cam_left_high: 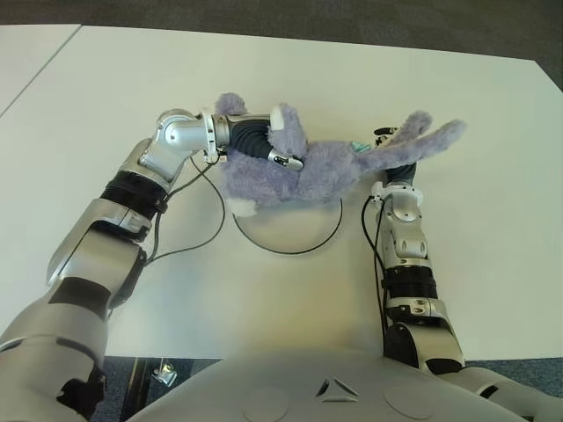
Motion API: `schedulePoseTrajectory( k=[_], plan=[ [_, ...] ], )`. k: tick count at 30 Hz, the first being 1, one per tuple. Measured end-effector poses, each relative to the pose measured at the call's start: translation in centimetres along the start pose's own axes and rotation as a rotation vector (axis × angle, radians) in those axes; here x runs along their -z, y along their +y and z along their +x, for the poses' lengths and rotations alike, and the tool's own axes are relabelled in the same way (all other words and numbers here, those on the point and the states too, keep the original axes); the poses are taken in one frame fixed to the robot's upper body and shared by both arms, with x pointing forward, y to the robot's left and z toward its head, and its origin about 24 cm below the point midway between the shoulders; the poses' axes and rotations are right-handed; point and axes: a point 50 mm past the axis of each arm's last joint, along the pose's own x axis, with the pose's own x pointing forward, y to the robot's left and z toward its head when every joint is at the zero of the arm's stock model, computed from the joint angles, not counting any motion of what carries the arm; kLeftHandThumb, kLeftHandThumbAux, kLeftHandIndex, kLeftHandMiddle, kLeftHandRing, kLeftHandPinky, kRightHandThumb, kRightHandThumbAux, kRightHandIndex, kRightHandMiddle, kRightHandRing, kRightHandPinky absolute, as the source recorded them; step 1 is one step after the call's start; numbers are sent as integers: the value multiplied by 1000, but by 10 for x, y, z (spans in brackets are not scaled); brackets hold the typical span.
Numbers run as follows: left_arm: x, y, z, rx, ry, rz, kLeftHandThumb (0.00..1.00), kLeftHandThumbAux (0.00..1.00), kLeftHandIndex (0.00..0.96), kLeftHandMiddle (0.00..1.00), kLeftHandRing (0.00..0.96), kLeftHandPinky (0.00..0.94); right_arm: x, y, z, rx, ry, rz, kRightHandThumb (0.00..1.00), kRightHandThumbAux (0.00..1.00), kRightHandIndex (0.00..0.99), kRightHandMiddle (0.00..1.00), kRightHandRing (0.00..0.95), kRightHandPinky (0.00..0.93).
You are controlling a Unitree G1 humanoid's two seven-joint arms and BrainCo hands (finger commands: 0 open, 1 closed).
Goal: Put the doll into the plate.
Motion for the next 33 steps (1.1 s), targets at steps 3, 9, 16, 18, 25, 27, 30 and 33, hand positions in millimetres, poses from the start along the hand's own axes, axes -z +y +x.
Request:
schedulePoseTrajectory(
  k=[3, 9, 16, 18, 25, 27, 30, 33],
  plan=[
    [-1, -1, 0, -1, 15, -18, 663, 235, 0, 0, 0, 0, 0, 0, 0, 1, -1, 0, 710, 717, 441, 775, 781, 713],
    [-1, 0, -2, -10, 46, -69, 696, 248, 0, 0, 0, 0, 0, 0, 0, 7, -2, -4, 710, 717, 442, 783, 789, 719],
    [-1, -2, -4, -19, 59, -102, 723, 266, 0, 0, 0, 0, -1, 2, 0, 10, -5, -15, 709, 718, 441, 791, 794, 721],
    [-1, -2, -4, -22, 59, -108, 728, 270, 0, 0, 0, 0, -1, 2, 0, 11, -5, -16, 709, 718, 441, 790, 792, 716],
    [-1, -2, -6, -33, 62, -118, 748, 283, 0, 0, 0, 0, 0, 2, 0, 10, -3, -17, 709, 718, 441, 785, 789, 724],
    [-1, -2, -7, -38, 61, -119, 752, 286, 0, 0, 0, 0, 0, 2, 0, 10, -3, -16, 709, 718, 441, 784, 789, 726],
    [-1, -2, -8, -46, 59, -120, 760, 293, 0, 0, 0, 0, 0, 2, 0, 7, -3, -16, 709, 718, 441, 781, 786, 722],
    [-1, -3, -8, -54, 52, -120, 766, 297, 0, 0, 0, 0, 0, 2, 0, 4, -2, -17, 710, 718, 441, 779, 785, 715]
  ],
)
